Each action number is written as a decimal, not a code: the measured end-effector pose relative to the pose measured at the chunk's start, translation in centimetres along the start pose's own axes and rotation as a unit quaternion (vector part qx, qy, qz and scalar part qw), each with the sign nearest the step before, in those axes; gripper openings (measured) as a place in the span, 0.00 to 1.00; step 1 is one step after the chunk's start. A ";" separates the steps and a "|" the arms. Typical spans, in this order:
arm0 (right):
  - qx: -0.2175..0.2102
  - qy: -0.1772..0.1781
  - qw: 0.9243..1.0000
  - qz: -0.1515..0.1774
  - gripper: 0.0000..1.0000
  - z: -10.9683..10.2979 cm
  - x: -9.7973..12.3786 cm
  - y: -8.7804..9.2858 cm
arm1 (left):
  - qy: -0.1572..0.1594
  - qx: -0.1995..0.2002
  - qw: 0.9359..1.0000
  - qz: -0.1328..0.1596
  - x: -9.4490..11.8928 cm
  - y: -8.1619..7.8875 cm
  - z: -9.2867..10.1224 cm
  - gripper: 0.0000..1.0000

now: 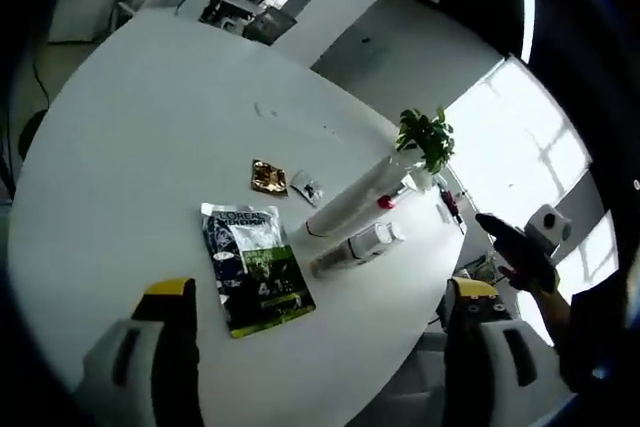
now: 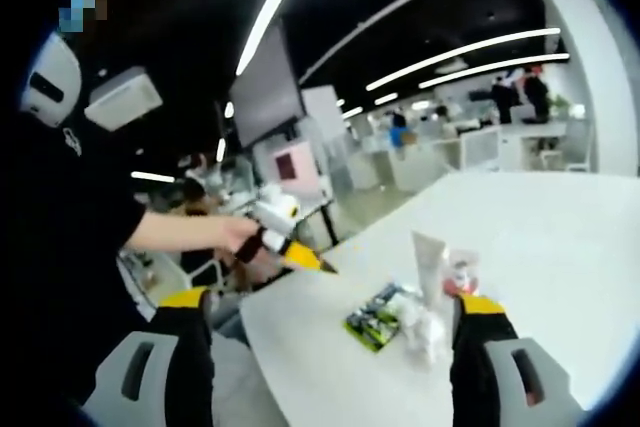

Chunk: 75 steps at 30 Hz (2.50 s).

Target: Arrange the skincare products in the storage area until every visible bottle or jar stands upright without overlapping.

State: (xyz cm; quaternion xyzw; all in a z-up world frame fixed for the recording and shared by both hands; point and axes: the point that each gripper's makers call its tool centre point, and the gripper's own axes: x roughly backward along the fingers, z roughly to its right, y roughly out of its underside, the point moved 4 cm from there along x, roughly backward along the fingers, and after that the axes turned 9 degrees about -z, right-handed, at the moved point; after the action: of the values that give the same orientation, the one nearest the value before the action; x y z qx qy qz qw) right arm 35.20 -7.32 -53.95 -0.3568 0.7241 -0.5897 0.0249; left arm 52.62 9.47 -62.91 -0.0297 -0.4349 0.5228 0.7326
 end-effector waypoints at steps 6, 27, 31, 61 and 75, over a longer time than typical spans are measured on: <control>0.005 0.006 1.000 0.005 0.99 -0.4 1.0 -0.5 | -0.024 -0.059 0.998 -0.003 1.7 0.6 2.0 0.99; -0.014 0.031 0.999 0.030 0.98 -1.5 4.9 0.6 | -0.054 -0.148 0.986 0.058 6.8 1.8 8.2 0.99; -0.014 0.037 0.999 0.035 0.99 -1.7 5.5 0.8 | -0.060 -0.146 0.985 0.069 7.4 2.0 9.0 0.99; 0.006 0.045 0.998 0.039 0.99 -1.4 7.5 0.4 | -0.075 -0.138 0.976 0.150 12.1 4.7 10.9 0.99; -0.011 0.058 0.997 0.049 0.99 -1.3 8.0 1.5 | -0.080 -0.161 0.975 0.127 11.4 4.7 11.2 0.99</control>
State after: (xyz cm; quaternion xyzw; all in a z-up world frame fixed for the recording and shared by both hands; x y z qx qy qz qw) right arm 27.86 -10.50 -51.79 -0.2862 0.7473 -0.5996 0.0085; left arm 42.50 15.99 -51.42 -0.1604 -0.5636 0.5355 0.6082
